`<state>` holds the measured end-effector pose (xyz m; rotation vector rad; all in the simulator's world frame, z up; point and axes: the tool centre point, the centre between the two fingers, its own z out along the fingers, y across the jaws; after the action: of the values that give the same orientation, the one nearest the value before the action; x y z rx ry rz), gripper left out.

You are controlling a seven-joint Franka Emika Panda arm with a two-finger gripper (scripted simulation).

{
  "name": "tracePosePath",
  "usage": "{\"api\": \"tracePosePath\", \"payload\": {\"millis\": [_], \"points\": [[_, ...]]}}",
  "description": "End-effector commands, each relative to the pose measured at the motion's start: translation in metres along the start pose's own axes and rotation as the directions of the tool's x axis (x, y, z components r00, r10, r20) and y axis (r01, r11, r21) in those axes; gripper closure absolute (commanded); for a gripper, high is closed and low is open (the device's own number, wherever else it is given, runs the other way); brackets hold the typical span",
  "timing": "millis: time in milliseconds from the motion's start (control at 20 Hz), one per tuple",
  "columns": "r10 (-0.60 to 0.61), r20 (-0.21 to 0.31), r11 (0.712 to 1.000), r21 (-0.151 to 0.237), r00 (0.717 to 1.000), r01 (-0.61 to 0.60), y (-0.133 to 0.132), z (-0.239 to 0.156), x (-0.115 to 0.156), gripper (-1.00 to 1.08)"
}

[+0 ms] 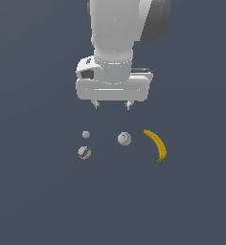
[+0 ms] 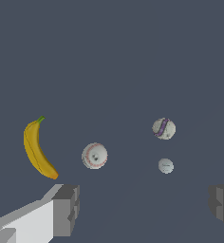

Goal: Pick up a designated object from a clutter of objects.

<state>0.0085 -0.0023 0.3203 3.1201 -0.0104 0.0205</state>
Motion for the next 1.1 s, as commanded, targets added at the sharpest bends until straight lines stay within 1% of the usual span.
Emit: {"api": "tracePosePath", "payload": {"millis": [0,150,350,500,750,1050], "points": [[0.000,0.000,1.000,0.000,1.000,0.000,0.000,0.000,0.000,-0.92],[-0.012,0.008,1.000,0.002,1.000,0.012,-0.004,0.002,-0.001,-0.92],[-0.053,0.037,0.999,0.008,0.998,0.052,-0.018,0.010,-0.006,-0.92],[-0.064,0.044,0.998,0.010,0.997,0.064,-0.021,0.011,-0.007,-0.92],[-0.050,0.042,0.999,0.011,0.998,0.050,-0.018,0.015,-0.005,-0.92],[0.013,0.040,1.000,0.019,0.999,-0.014,-0.005,0.037,0.005,-0.92]]}}
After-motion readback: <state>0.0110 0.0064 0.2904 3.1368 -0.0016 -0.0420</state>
